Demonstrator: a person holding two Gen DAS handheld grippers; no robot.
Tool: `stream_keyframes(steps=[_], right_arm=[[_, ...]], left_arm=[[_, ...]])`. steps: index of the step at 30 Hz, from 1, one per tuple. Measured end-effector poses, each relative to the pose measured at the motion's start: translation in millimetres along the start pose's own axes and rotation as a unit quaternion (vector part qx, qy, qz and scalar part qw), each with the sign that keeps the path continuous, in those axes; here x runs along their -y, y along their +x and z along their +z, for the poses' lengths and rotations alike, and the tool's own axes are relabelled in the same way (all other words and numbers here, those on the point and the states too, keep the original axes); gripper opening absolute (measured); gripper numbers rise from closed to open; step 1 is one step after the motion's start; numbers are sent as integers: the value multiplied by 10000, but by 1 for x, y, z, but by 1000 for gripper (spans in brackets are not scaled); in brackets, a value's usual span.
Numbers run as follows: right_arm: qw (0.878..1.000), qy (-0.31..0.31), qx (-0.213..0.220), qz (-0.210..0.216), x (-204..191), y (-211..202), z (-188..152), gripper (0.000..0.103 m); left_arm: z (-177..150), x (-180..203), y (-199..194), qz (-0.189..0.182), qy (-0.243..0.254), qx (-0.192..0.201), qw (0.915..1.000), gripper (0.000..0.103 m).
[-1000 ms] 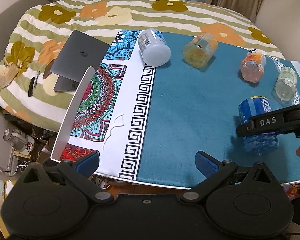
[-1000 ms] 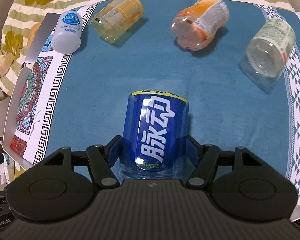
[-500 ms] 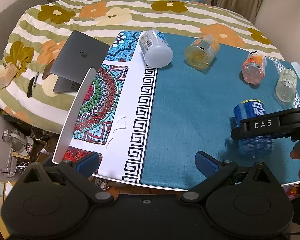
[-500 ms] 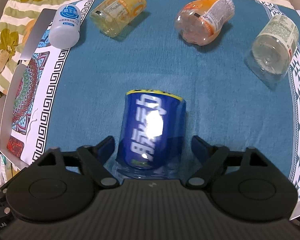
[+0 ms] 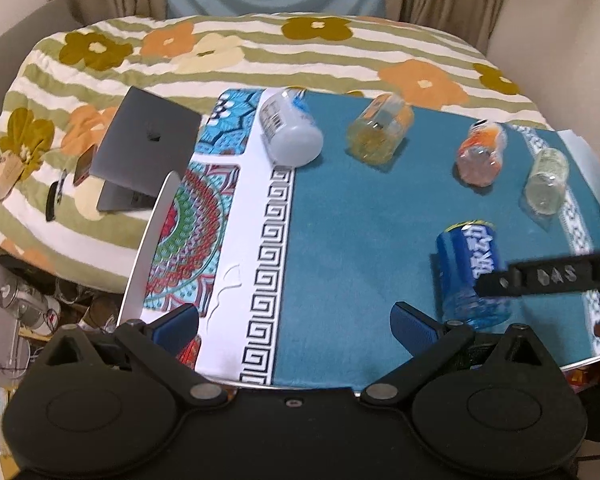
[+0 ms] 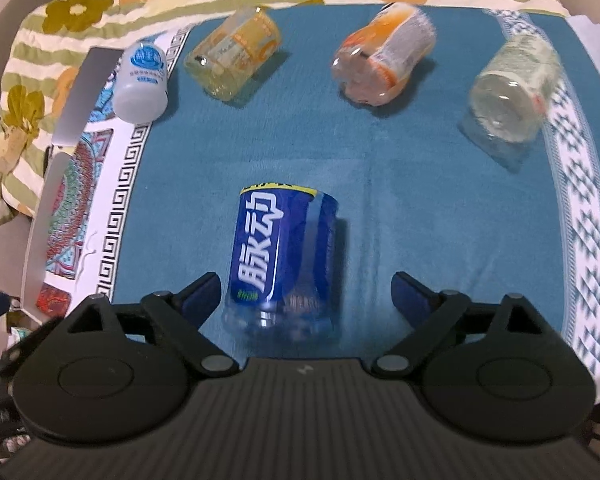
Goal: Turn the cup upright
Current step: 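Close the left gripper on the blue cup while the right gripper releases it, then rotate the blue cup with the left gripper until its opening faces up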
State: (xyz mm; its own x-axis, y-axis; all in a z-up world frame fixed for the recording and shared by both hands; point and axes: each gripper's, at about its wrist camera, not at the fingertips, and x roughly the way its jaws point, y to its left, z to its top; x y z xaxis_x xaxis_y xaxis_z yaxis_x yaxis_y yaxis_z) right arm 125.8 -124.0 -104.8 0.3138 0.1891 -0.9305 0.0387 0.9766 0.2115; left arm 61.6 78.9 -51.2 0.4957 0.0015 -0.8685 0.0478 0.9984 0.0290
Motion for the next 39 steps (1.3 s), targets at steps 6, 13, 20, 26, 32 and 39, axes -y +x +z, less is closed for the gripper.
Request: stream_keyframes(steps=[6, 13, 20, 26, 32, 39], right_arm=[[9994, 89, 315, 70, 35, -50, -20, 103], [9976, 8, 679, -143, 93, -83, -48, 103], [9984, 61, 564, 35, 155, -75, -64, 103], [9988, 173, 382, 271, 187, -57, -73, 103], [9987, 172, 273, 406, 195, -44, -71, 103], [9984, 220, 204, 489, 193, -37, -68, 103]], left_arm=[[28, 26, -15, -175, 227, 28, 9996, 103], [64, 90, 4, -347, 456, -417, 9975, 103], [92, 140, 71, -549, 395, -1557, 9855, 101], [96, 167, 115, -331, 677, -2160, 9735, 96], [93, 167, 134, -236, 589, -2394, 9688, 90], [91, 160, 144, -284, 470, -2506, 9665, 74]])
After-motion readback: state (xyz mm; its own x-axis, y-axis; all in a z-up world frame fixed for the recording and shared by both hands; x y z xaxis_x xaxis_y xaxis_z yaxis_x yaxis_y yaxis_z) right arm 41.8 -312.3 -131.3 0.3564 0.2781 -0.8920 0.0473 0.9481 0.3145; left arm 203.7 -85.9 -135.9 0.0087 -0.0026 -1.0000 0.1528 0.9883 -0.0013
